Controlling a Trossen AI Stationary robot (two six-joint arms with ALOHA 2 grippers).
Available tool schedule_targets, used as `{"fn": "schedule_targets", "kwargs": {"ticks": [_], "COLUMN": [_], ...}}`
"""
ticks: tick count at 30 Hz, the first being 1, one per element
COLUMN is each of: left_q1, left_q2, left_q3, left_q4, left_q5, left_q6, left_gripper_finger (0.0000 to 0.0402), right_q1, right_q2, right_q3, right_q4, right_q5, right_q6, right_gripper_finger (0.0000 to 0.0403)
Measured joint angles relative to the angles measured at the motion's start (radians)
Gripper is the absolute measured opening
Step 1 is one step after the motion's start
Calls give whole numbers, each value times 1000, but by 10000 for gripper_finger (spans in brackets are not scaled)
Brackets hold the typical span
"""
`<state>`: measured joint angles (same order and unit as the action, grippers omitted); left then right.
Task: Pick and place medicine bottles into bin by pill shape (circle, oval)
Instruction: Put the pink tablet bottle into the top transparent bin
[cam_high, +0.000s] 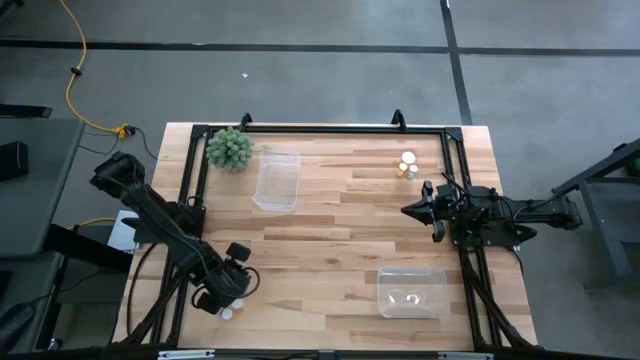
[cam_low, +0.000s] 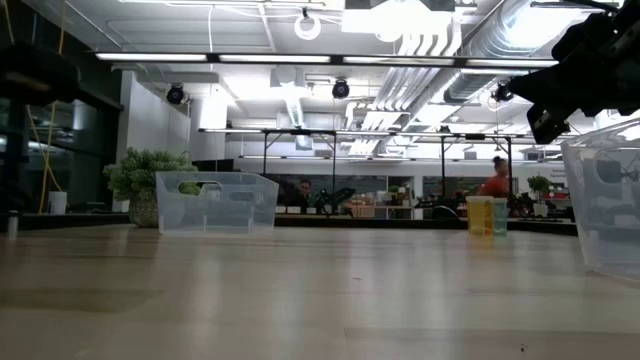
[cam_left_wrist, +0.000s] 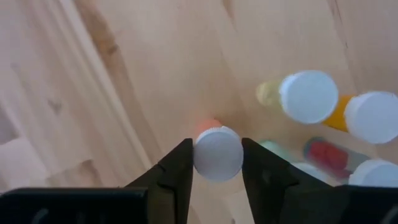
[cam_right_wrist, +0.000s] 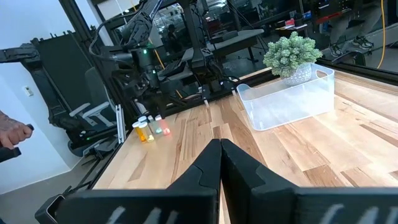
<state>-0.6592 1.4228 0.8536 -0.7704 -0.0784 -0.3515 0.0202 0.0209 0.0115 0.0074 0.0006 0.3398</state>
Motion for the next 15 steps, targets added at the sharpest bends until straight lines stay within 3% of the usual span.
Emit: {"fn": "schedule_targets", "kwargs": {"ticks": [7,15], "left_q1": [132,432], "left_q2": [-88,-219], "left_q3": [119,377], "left_q4": [-174,-391], "left_q5": [-23,-193], "left_q6": [142,403], "left_gripper_finger": [115,114], "right_q1": [0,0], "right_q2": [0,0], "right_q3": [0,0], "right_q4": [0,0], "right_q5": [0,0], "right_q6": [0,0], "right_gripper_finger": [0,0]}}
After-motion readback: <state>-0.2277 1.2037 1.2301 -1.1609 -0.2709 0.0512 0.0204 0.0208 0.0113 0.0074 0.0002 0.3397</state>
